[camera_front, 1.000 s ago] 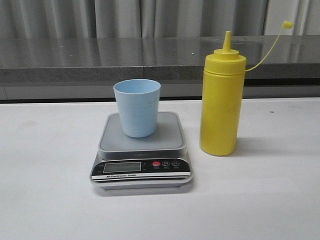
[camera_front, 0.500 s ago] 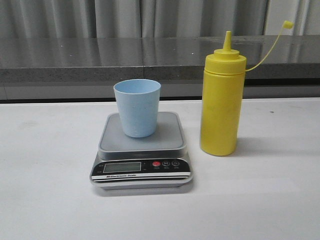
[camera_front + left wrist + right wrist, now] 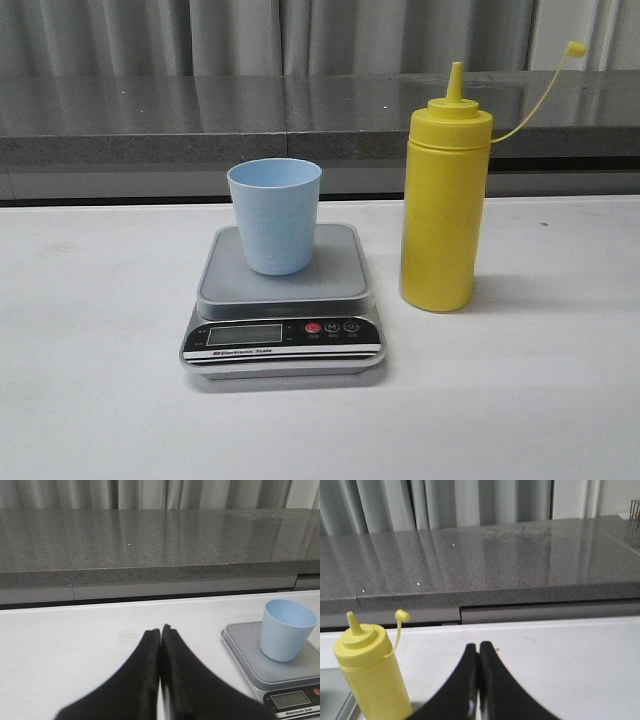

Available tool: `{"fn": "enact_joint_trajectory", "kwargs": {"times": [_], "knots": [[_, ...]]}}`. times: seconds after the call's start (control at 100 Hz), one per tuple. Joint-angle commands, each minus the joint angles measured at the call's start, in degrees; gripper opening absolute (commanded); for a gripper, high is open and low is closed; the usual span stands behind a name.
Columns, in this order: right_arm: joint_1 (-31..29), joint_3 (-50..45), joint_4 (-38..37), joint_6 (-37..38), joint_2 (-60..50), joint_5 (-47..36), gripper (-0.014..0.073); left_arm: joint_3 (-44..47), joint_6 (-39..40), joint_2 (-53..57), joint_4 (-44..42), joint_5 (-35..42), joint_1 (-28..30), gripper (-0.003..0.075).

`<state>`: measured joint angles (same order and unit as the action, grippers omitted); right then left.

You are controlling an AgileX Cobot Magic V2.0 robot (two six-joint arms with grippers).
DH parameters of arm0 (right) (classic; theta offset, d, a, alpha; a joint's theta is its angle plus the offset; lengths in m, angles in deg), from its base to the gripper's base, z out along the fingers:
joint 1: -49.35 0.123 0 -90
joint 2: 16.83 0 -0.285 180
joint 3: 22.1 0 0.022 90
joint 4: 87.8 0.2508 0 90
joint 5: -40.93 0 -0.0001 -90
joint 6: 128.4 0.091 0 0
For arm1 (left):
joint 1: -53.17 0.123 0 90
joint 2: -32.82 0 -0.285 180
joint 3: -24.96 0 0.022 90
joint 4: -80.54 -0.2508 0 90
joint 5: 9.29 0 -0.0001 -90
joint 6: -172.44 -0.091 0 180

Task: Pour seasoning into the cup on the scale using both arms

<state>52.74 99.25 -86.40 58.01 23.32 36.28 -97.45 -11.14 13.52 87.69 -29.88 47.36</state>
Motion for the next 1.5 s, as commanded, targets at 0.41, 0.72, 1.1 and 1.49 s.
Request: {"fn": "enact_joint_trajectory", "kwargs": {"times": [0.41,0.72,1.1,1.49], "knots": [[6.1,-0.6,-4.0,0.1,3.0,-4.3,0.0652,-1.4,0.4,-0.4,0.4,4.3,0.2,-0.002],[8.2,-7.0,-5.9,0.1,7.5,-17.0,0.0646,-1.4,0.4,-0.4,0.4,4.3,0.2,-0.002],[8.2,-6.9,-17.5,2.6,34.1,-46.2,0.0646,-1.4,0.4,-0.4,0.4,4.3,0.2,-0.002],[8.2,-2.6,-20.5,2.6,60.0,-67.9,0.0646,-1.4,0.4,-0.4,0.4,4.3,0.2,-0.002]]}}
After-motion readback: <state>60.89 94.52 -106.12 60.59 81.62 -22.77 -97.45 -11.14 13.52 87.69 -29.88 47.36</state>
